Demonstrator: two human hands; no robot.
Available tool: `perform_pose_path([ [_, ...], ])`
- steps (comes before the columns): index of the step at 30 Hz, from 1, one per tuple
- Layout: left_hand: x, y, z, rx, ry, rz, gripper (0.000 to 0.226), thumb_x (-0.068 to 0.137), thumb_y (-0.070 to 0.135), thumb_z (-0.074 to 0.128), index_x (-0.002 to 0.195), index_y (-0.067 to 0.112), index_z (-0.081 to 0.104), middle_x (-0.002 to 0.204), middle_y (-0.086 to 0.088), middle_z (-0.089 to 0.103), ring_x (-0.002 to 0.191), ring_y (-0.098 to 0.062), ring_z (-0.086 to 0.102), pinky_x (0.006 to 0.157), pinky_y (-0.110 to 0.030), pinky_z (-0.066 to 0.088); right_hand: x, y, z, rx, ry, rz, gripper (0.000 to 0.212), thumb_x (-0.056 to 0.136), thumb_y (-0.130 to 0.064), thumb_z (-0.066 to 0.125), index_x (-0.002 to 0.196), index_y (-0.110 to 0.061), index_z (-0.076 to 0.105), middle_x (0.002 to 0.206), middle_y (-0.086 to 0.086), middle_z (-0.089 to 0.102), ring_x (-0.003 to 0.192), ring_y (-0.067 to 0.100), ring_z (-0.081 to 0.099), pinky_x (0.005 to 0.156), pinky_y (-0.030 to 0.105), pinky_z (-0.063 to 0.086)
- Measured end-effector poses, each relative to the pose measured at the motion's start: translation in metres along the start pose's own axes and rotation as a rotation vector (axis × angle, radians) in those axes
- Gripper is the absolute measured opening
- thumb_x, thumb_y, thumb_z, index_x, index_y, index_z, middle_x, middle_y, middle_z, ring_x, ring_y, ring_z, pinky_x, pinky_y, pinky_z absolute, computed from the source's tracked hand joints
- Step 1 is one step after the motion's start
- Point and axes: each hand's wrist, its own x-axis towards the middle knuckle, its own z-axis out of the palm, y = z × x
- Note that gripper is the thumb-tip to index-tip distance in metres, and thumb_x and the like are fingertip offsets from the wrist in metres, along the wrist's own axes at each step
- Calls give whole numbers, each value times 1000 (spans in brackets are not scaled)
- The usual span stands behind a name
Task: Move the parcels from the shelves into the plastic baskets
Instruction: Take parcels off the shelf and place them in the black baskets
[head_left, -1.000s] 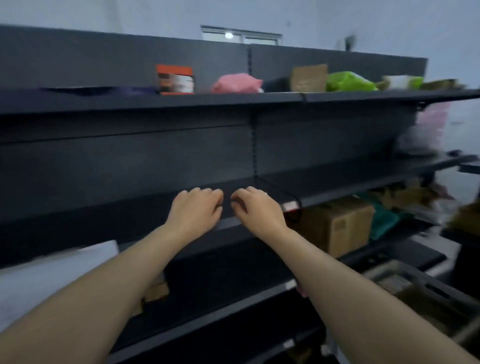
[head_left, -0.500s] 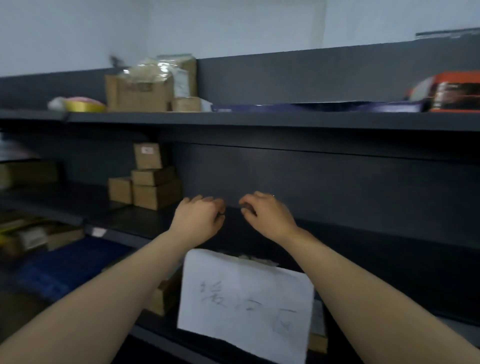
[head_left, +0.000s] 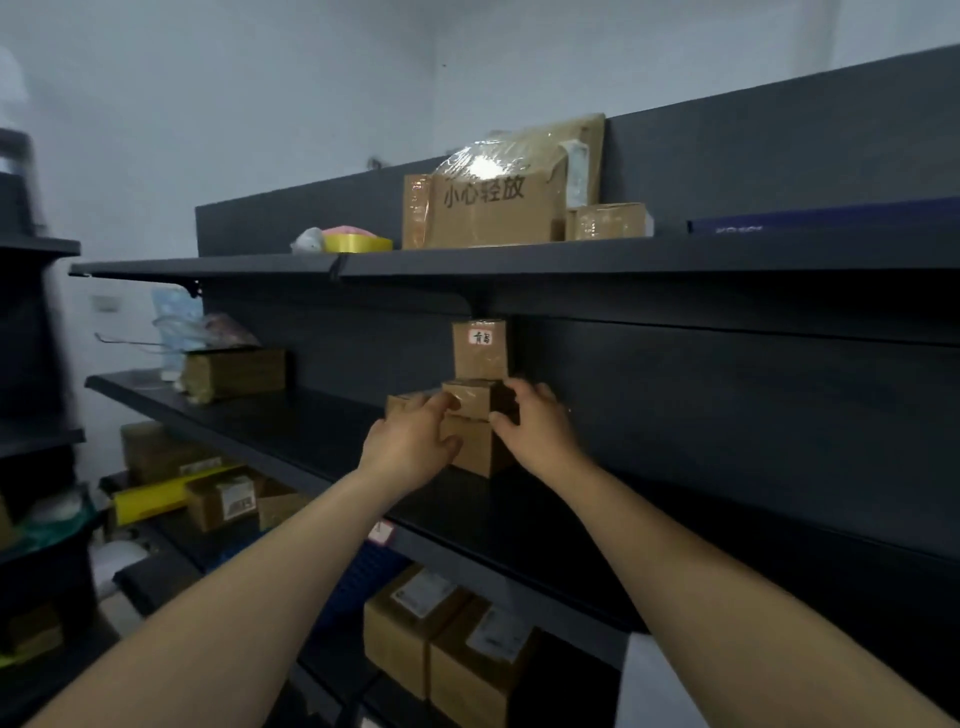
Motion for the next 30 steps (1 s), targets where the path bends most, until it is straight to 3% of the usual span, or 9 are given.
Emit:
perform_pose_path([
  [4,60,-44,7,-121,-28,35,51,91,31,57,137,23,38,132,-7,46,121,-27,46,97,-43,43,54,-15,32,5,128,141,55,92,-33,58,142,-25,36,140,9,37,121,29,48,96,44,48],
  [8,125,-68,20,-375,-80,5,70,90,25,59,149,21,21,146,-11,36,132,-30,38,107,-45,37,97,-23,43,-46,256,229,66,89,-37,62,146,-20,31,141,14,37,124,35,47,97,40,43],
  [13,172,-74,42,-813,-178,-60,75,91,16,60,151,18,15,152,-11,31,136,-28,37,109,-35,36,137,-42,53,-238,325,282,90,81,-59,63,151,-29,16,152,14,21,133,38,34,99,44,43],
  [16,179,-83,58,-773,-189,-38,70,91,14,57,150,16,20,149,-13,36,132,-30,41,104,-35,41,160,-51,69,-253,297,347,94,75,-68,63,150,-38,15,157,9,5,136,41,26,101,51,41],
  [18,182,-90,67,-788,-188,-60,72,91,11,55,151,18,15,149,-15,32,133,-31,39,103,-35,42,173,-49,76,-188,278,443,91,72,-68,64,147,-38,21,157,9,2,136,42,26,101,51,41],
  [22,180,-94,75,-836,-158,-98,66,95,9,47,151,17,14,148,-15,33,131,-28,40,109,-34,36,180,-36,70,-126,291,492,71,76,-52,68,136,-27,38,143,16,28,118,39,48,81,36,45],
  [25,166,-82,76,-664,-201,-26,64,94,28,53,149,21,21,146,-15,30,133,-32,33,111,-37,30,160,-21,51,-83,391,483,71,76,-49,67,135,-24,38,136,16,35,114,39,51,76,34,42],
  [30,152,-39,84,-396,-242,-45,98,74,65,63,149,36,8,158,-9,-3,142,-38,8,113,-49,18,101,20,28,-47,547,518,75,77,-44,68,140,-23,32,133,15,33,115,40,46,78,36,41],
])
